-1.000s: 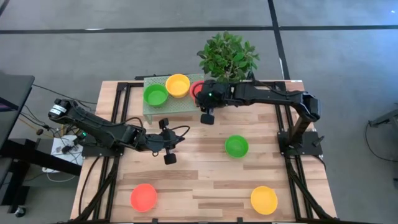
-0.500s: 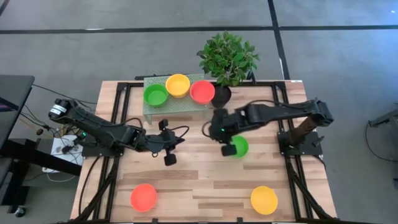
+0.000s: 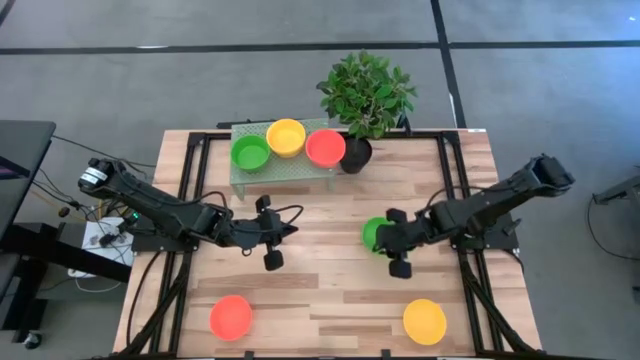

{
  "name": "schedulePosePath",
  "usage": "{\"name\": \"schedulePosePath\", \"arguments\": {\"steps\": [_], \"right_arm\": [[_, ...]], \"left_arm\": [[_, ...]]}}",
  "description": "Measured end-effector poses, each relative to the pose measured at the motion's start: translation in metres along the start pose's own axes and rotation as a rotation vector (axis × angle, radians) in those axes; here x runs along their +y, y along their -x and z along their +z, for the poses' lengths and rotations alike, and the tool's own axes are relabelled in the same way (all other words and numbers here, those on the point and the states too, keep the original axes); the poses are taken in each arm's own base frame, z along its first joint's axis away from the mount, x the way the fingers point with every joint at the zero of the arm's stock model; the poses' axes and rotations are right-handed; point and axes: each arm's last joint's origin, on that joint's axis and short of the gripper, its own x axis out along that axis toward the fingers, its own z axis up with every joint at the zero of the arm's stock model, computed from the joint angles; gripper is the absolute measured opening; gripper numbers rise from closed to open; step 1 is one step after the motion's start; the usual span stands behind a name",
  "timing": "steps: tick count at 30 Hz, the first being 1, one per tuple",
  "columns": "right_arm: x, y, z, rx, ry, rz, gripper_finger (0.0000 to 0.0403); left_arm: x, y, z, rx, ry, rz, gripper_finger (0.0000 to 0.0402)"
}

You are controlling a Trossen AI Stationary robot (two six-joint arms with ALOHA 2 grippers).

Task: Pick & Place Mini bowls
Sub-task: Stack the green bowl on top of the green bowl on the shelf

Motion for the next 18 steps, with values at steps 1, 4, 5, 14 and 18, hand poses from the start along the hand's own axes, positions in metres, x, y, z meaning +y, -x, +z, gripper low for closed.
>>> {"name": "schedulePosePath", "arguments": {"steps": [1, 4, 5, 14, 18], "right_arm": [[0.001, -0.003, -0.005, 0.014, -0.020, 0.000, 0.0071], [0.005, -0.010, -0.014, 0.042, -0.072, -0.021, 0.0071], [0.006, -0.012, -0.016, 0.048, -0.080, -0.039, 0.0071], [0.009, -0.040, -0.021, 0.130, -0.055, -0.122, 0.0071], [0.006, -0.049, -0.022, 0.152, -0.054, -0.167, 0.0071]], "left_arm": [[0.001, 0.000, 0.001, -0.004, 0.005, 0.002, 0.0012], [0.002, -0.001, 0.002, -0.012, 0.013, 0.006, 0.0012], [0.003, -0.002, 0.002, -0.012, 0.014, 0.008, 0.0012], [0.004, -0.002, 0.004, -0.027, 0.026, 0.011, 0.0012], [0.004, -0.002, 0.004, -0.030, 0.025, 0.010, 0.0012]]}}
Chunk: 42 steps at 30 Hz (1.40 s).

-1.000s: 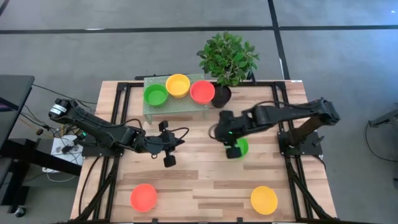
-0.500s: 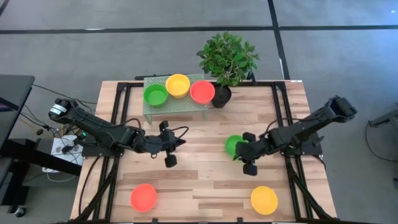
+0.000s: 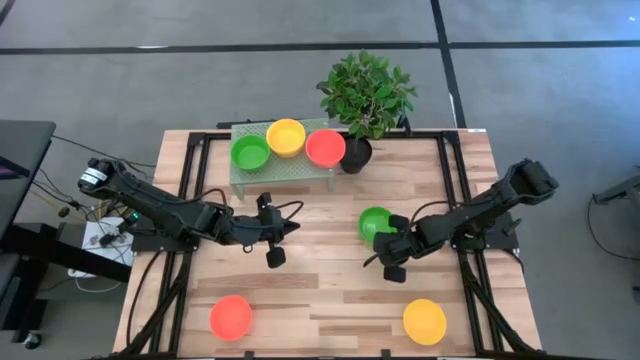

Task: Pick & Place Mini bowls
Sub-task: Stack the green bowl on top of the green bowl on the shelf

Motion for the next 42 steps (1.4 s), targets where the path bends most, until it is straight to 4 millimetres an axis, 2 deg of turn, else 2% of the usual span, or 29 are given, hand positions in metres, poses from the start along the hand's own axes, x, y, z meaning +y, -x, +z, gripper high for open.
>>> {"name": "schedulePosePath", "arguments": {"steps": [4, 7, 11, 15, 20, 25, 33, 42], "right_arm": [[0.000, 0.001, 0.004, 0.006, 0.029, 0.008, 0.0071], [0.003, 0.013, 0.011, -0.042, 0.102, 0.026, 0.0071], [-0.002, 0.024, 0.018, -0.136, 0.175, -0.071, 0.0071], [-0.016, 0.017, 0.021, -0.085, 0.157, -0.141, 0.0071], [-0.026, 0.004, 0.026, -0.010, 0.119, -0.073, 0.0071], [-0.030, -0.004, 0.026, 0.033, 0.110, -0.080, 0.0071], [-0.034, 0.007, 0.028, -0.013, 0.112, -0.067, 0.0071], [-0.037, 0.007, 0.028, -0.006, 0.130, -0.076, 0.0071]], "left_arm": [[0.000, 0.000, 0.000, -0.001, 0.000, 0.000, 0.0012], [0.000, 0.000, 0.000, -0.002, 0.001, 0.000, 0.0012], [0.000, 0.000, 0.000, -0.003, 0.002, -0.001, 0.0012], [0.000, 0.000, 0.001, -0.007, 0.005, -0.002, 0.0012], [0.000, 0.000, 0.001, -0.009, 0.006, -0.003, 0.0012], [0.000, 0.000, 0.001, -0.009, 0.006, -0.003, 0.0012], [0.000, 0.000, 0.001, -0.010, 0.006, -0.003, 0.0012], [0.000, 0.000, 0.002, -0.014, 0.010, -0.004, 0.0012]]}}
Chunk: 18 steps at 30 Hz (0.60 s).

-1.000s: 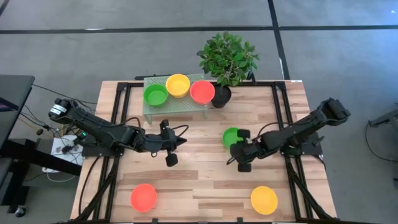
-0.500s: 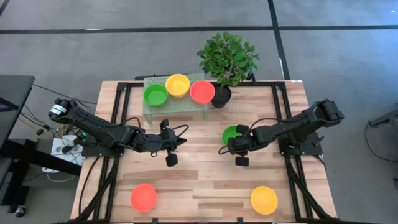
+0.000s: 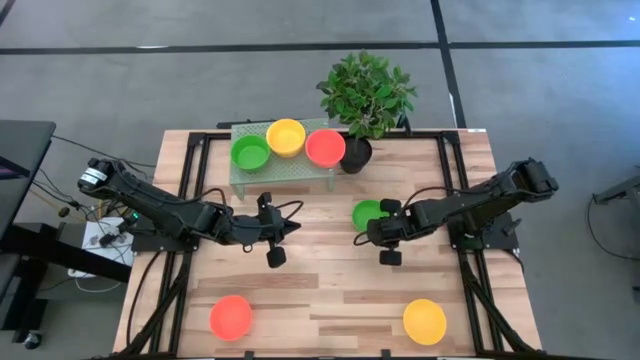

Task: Pick & Place Mini bowls
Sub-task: Stack the green bowl on top of the green bowl on the shelf

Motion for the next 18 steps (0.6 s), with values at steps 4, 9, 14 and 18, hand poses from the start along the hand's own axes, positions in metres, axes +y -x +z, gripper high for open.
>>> {"name": "schedulePosePath", "arguments": {"steps": [4, 9, 14, 18], "right_arm": [[-0.006, -0.001, 0.002, -0.002, 0.007, -0.012, 0.0071], [-0.013, -0.003, 0.004, -0.010, -0.008, -0.002, 0.0071], [-0.011, -0.003, 0.005, -0.014, -0.006, 0.037, 0.0071], [-0.008, -0.002, 0.005, -0.015, 0.003, 0.041, 0.0071]], "left_arm": [[0.000, 0.000, 0.000, -0.001, 0.001, 0.000, 0.0012], [0.000, 0.000, 0.000, -0.001, 0.001, 0.000, 0.0012], [0.000, 0.000, 0.000, -0.002, 0.001, 0.000, 0.0012], [0.000, 0.000, 0.000, -0.002, 0.001, 0.000, 0.0012]]}}
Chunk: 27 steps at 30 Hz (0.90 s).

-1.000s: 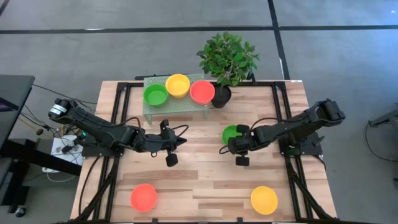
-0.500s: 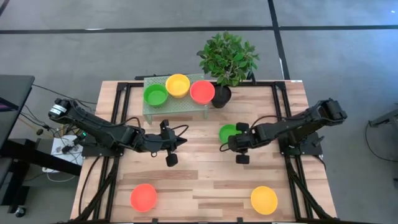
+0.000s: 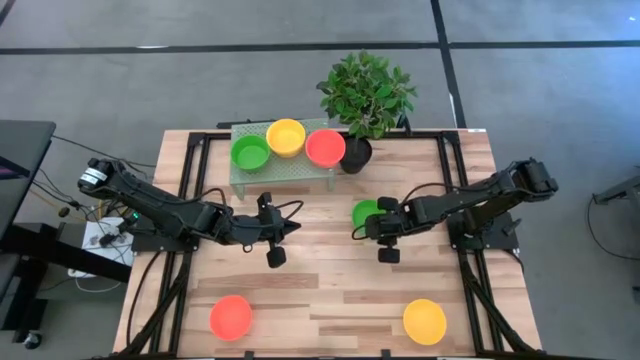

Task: Pick & Place Mini bowls
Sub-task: Stack the green bowl on top of the green bowl on the shelf

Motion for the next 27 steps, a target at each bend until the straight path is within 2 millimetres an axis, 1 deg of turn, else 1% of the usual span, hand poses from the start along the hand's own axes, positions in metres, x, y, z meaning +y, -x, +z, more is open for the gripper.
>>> {"name": "schedulePosePath", "arguments": {"steps": [5, 10, 15, 18, 20, 22, 23, 27], "right_arm": [[-0.002, -0.001, 0.000, -0.004, -0.009, -0.007, 0.0071], [-0.006, -0.010, -0.008, 0.005, -0.022, -0.013, 0.0071], [-0.007, -0.010, -0.008, 0.002, -0.014, -0.020, 0.0069], [-0.012, -0.011, -0.008, 0.007, -0.023, -0.025, 0.0057], [-0.014, -0.012, -0.007, 0.008, -0.026, -0.026, 0.0037], [-0.015, -0.012, -0.007, 0.008, -0.031, -0.027, 0.0012], [-0.015, -0.012, -0.007, 0.008, -0.031, -0.026, 0.0008], [-0.011, -0.010, -0.003, -0.026, -0.054, 0.012, 0.0008]], "left_arm": [[0.000, 0.000, 0.000, 0.000, 0.000, 0.000, 0.0012], [0.000, 0.000, 0.001, -0.005, 0.003, -0.001, 0.0012], [0.000, 0.000, 0.001, -0.006, 0.004, -0.001, 0.0012], [0.000, 0.000, 0.002, -0.014, 0.009, -0.003, 0.0012], [0.000, 0.000, 0.002, -0.013, 0.009, -0.010, 0.0012], [-0.002, 0.000, 0.002, -0.009, 0.012, -0.052, 0.0012], [-0.003, 0.000, 0.002, -0.009, 0.015, -0.078, 0.0012], [-0.012, -0.007, 0.004, -0.035, 0.001, -0.217, 0.0007]]}}
